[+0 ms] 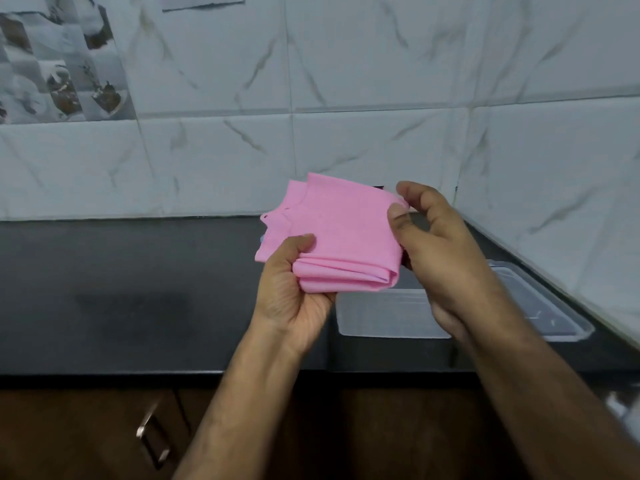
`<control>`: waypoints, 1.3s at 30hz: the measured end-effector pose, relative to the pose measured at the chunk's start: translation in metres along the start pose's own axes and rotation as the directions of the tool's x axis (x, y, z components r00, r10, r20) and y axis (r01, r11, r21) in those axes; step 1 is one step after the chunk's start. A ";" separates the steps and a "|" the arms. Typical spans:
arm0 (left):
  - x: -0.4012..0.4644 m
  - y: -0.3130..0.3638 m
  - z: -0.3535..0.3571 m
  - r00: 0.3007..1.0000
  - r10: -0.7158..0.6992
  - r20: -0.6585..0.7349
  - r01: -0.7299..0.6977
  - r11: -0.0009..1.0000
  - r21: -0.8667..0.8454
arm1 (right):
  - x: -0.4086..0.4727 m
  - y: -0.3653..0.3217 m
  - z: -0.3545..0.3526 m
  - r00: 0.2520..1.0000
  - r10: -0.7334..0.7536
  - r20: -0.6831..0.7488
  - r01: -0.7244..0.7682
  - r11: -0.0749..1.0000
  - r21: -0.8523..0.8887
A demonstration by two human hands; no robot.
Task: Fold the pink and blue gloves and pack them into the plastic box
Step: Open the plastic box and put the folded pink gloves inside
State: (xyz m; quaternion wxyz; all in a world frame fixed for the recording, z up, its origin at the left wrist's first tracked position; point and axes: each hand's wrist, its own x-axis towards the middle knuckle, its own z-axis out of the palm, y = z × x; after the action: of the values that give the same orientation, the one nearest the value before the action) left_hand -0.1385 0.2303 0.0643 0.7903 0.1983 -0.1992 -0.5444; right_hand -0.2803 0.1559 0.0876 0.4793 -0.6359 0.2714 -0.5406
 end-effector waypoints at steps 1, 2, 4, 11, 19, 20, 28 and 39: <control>0.005 -0.005 0.001 0.999 -0.020 0.025 0.020 1.000 0.013 | 0.008 0.002 -0.004 0.999 0.042 -0.021 -0.041 0.999 0.017; 0.010 -0.008 0.003 0.999 -0.029 0.040 0.027 0.999 0.036 | 0.015 0.004 -0.010 0.996 0.085 -0.039 -0.083 0.996 0.037; 0.021 -0.008 0.008 0.994 -0.049 0.095 0.043 0.997 0.066 | 0.030 0.008 -0.021 0.987 0.149 -0.060 -0.144 0.987 0.075; 0.061 0.012 0.011 0.948 -0.270 0.171 0.265 0.963 0.053 | 0.064 0.010 -0.048 0.985 0.151 -0.087 -0.149 0.988 0.038; 0.096 0.015 0.025 0.963 -0.270 -0.026 0.253 0.857 0.448 | 0.078 0.020 -0.059 0.987 0.127 -0.103 -0.135 0.988 -0.073; 0.100 0.014 0.026 0.965 -0.256 -0.050 0.245 0.824 0.510 | 0.078 0.023 -0.060 0.985 0.136 -0.106 -0.144 0.987 -0.076; 0.128 0.011 0.012 0.975 -0.203 -0.093 0.199 0.600 0.775 | 0.067 0.043 -0.065 0.966 0.229 -0.122 -0.246 0.957 -0.151; 0.147 -0.002 0.006 0.977 -0.196 -0.089 0.152 0.332 0.931 | 0.068 0.051 -0.065 0.984 0.146 -0.105 -0.179 0.838 -0.515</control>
State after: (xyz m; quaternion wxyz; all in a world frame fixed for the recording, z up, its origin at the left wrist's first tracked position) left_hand -0.0951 0.0911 0.0823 0.4702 0.6214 -0.4660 -0.4191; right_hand -0.3148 0.0565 0.0676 0.3241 -0.6998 0.4754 -0.4234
